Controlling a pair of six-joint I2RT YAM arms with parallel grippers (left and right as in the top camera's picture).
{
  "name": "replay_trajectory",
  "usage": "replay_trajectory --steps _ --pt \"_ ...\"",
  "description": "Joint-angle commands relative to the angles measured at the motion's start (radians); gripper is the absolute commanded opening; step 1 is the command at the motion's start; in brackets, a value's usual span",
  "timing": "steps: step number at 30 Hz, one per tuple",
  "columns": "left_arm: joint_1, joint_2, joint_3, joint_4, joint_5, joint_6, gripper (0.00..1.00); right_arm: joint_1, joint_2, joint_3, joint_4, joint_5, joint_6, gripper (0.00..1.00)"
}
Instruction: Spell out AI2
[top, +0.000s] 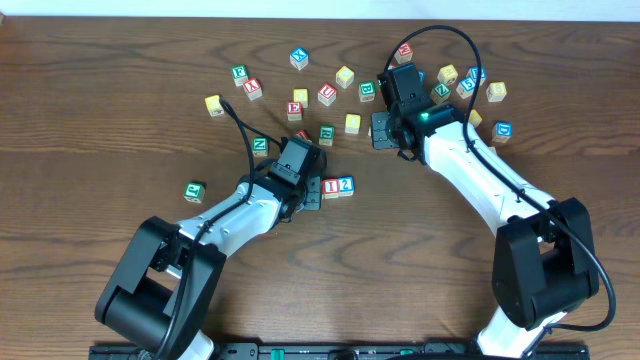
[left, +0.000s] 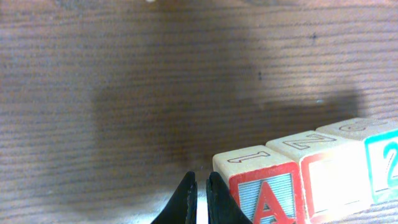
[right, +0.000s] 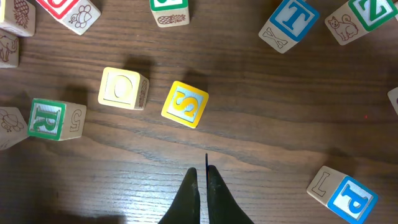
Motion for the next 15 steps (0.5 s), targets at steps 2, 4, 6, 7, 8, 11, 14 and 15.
replay_trajectory --steps 2,4,6,7,8,11,14,15 --pt "0.000 -0.001 -0.004 0.015 -0.015 0.003 0.08 -0.001 -0.014 0.015 -0.001 0.019 0.017 0.01" --pt "0.000 -0.001 -0.004 0.015 -0.015 0.003 0.08 -0.001 -0.014 0.015 -0.001 0.019 0.017 0.01" --pt "0.000 -0.001 -0.004 0.014 -0.015 0.002 0.08 -0.001 -0.014 0.015 -0.001 0.019 0.017 0.01" --pt "0.000 -0.001 -0.004 0.014 -0.015 0.002 0.07 -0.001 -0.014 0.015 -0.001 0.019 0.017 0.01" --pt "0.000 -0.001 -0.004 0.015 -0.015 0.002 0.08 -0.001 -0.014 0.015 -0.001 0.019 0.017 0.01" --pt "0.000 -0.001 -0.004 0.014 -0.015 0.002 0.08 -0.001 -0.014 0.015 -0.001 0.019 0.017 0.01" --pt "0.000 -0.001 -0.004 0.010 -0.015 0.002 0.08 -0.001 -0.014 0.015 -0.001 0.019 0.017 0.01" --pt "0.000 -0.001 -0.004 0.008 -0.015 0.002 0.08 -0.001 -0.014 0.015 -0.001 0.019 0.017 0.01"
